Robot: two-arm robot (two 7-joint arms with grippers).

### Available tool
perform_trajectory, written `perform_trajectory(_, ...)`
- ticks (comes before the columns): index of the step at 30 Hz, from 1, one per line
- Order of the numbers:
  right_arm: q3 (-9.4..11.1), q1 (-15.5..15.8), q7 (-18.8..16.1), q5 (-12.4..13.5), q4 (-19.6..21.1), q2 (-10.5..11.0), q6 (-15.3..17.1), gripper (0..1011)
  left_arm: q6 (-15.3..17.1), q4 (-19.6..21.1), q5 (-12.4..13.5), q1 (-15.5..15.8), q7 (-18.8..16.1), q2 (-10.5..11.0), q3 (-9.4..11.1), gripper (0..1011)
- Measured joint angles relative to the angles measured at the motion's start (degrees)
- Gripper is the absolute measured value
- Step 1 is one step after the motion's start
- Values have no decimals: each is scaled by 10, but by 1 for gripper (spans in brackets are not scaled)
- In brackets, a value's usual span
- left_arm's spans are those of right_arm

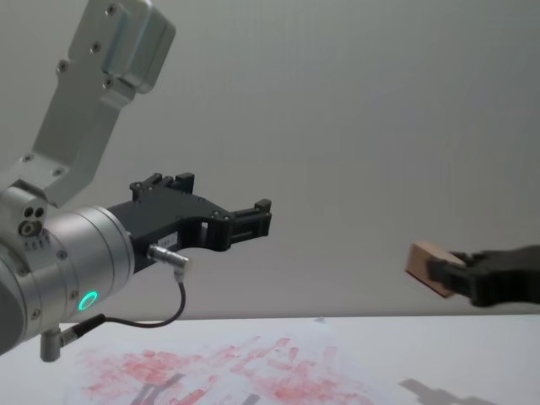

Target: Use the one hand to pick up the stamp and affix it onto the A4 paper.

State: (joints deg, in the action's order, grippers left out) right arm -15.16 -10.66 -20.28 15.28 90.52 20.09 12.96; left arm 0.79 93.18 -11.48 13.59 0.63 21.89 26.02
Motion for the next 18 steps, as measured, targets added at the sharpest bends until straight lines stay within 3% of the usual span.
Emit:
perform_trajectory(7, 16, 55, 32, 47, 54, 36, 39, 216, 0, 0, 0, 0, 0, 0, 0, 1001)
perform_trajectory(18, 29, 99, 62, 90, 90, 65, 102, 216, 0, 0, 0, 0, 0, 0, 0, 1001)
